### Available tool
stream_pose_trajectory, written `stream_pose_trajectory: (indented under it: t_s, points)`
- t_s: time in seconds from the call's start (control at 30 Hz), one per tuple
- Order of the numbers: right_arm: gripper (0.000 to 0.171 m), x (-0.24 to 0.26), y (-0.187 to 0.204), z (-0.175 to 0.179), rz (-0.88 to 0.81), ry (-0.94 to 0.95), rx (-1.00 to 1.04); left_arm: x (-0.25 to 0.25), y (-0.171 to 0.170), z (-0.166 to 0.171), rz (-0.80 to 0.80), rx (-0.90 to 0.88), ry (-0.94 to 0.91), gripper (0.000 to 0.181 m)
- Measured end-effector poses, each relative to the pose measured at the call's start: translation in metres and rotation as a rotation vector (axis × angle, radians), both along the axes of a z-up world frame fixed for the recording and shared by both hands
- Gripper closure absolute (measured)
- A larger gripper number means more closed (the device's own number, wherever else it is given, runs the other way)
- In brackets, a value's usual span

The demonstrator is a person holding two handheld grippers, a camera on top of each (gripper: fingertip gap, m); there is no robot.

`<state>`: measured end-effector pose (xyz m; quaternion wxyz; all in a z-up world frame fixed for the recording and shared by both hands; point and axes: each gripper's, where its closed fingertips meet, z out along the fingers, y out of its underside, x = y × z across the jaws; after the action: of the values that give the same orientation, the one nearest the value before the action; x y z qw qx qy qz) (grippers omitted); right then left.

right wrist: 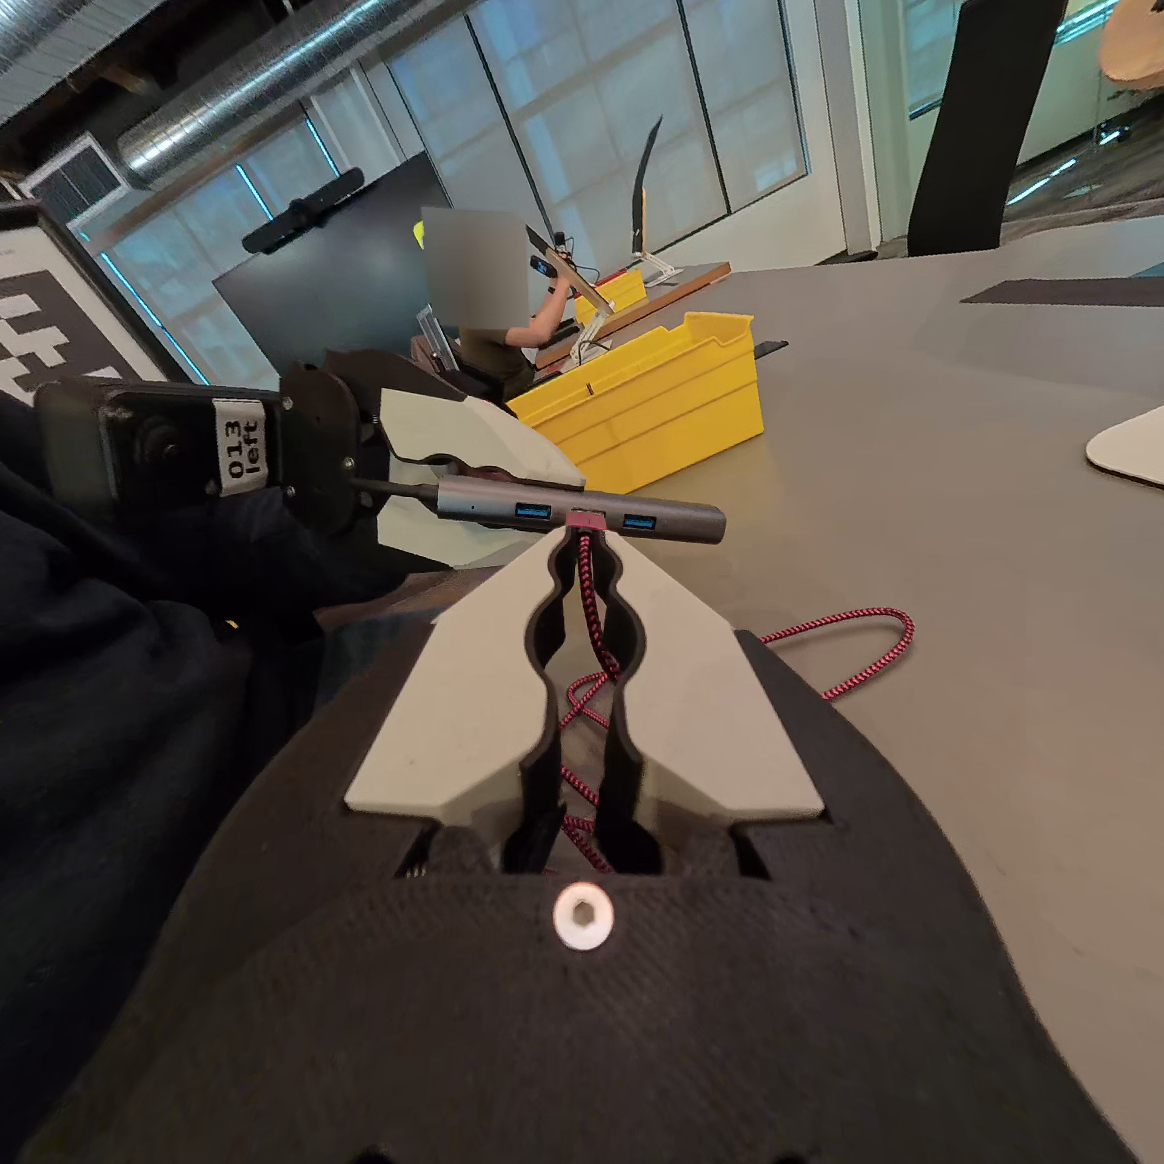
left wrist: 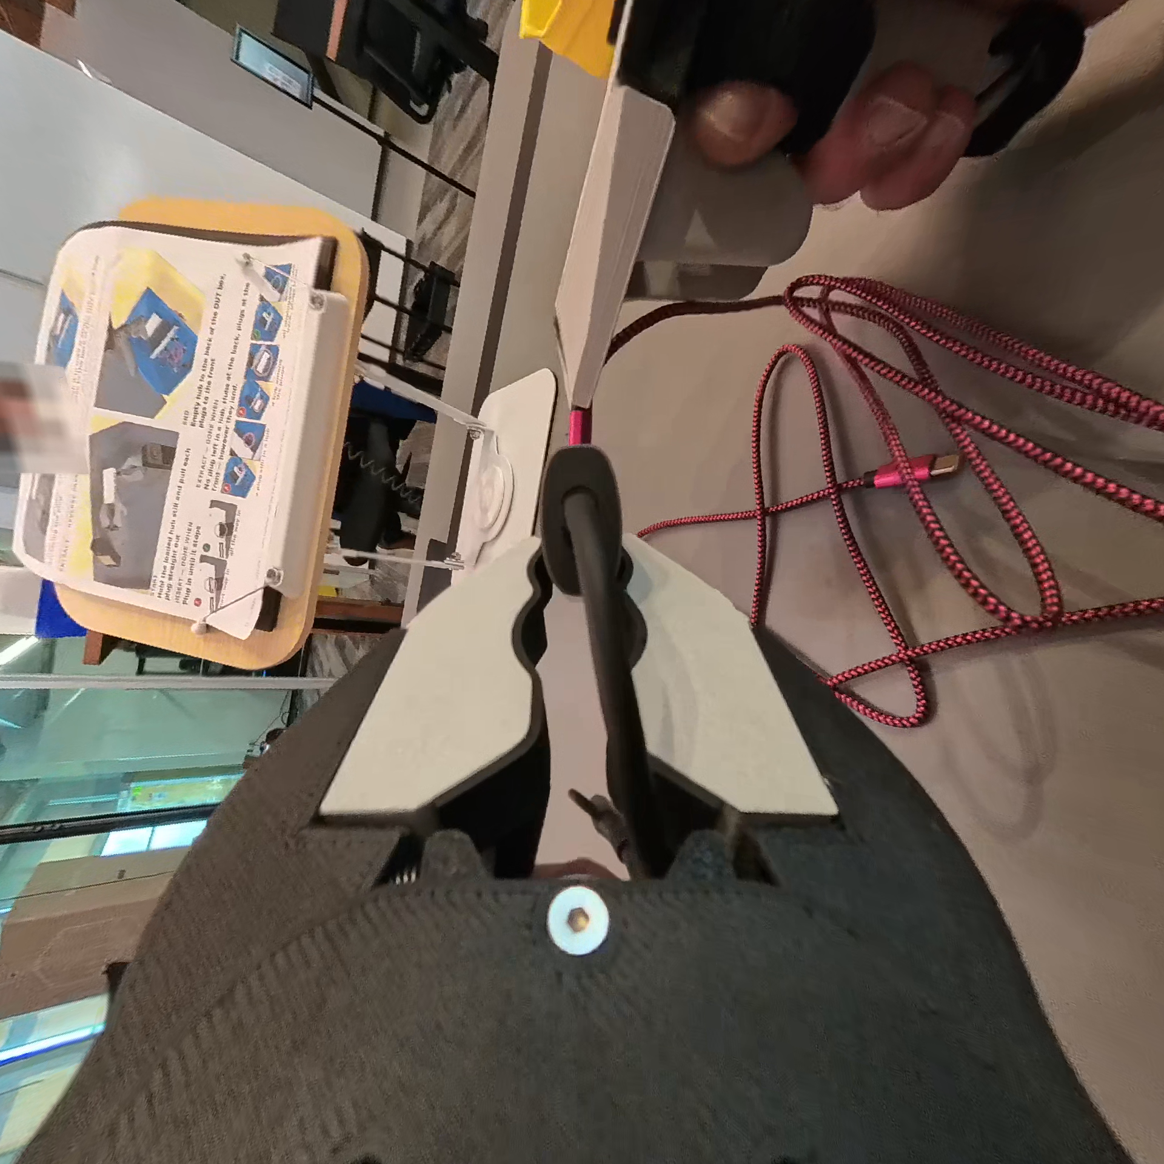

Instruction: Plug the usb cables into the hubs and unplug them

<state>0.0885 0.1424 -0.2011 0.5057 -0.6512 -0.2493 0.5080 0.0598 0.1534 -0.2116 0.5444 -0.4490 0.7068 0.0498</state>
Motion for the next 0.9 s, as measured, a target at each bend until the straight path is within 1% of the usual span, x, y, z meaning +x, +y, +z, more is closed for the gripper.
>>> stream_pose_trajectory:
  t_s: [0.17, 0.37, 0.5, 0.9]
  points:
    - [0.169, 0.002, -0.003, 0.009, 0.047, 0.063, 0.007, 0.002, -0.005, 0.011, -0.045, 0.016, -0.057, 0.165]
    - [0.168, 0.001, -0.005, 0.012, 0.066, 0.062, 0.003, 0.002, -0.007, 0.015, -0.056, 0.019, -0.07, 0.166]
    - [0.169, 0.001, -0.005, 0.011, 0.066, 0.057, 0.002, 0.002, -0.007, 0.015, -0.052, 0.015, -0.073, 0.166]
    - [0.168, 0.002, -0.006, 0.017, 0.063, 0.138, -0.005, 0.004, -0.009, 0.018, -0.054, 0.008, -0.095, 0.166]
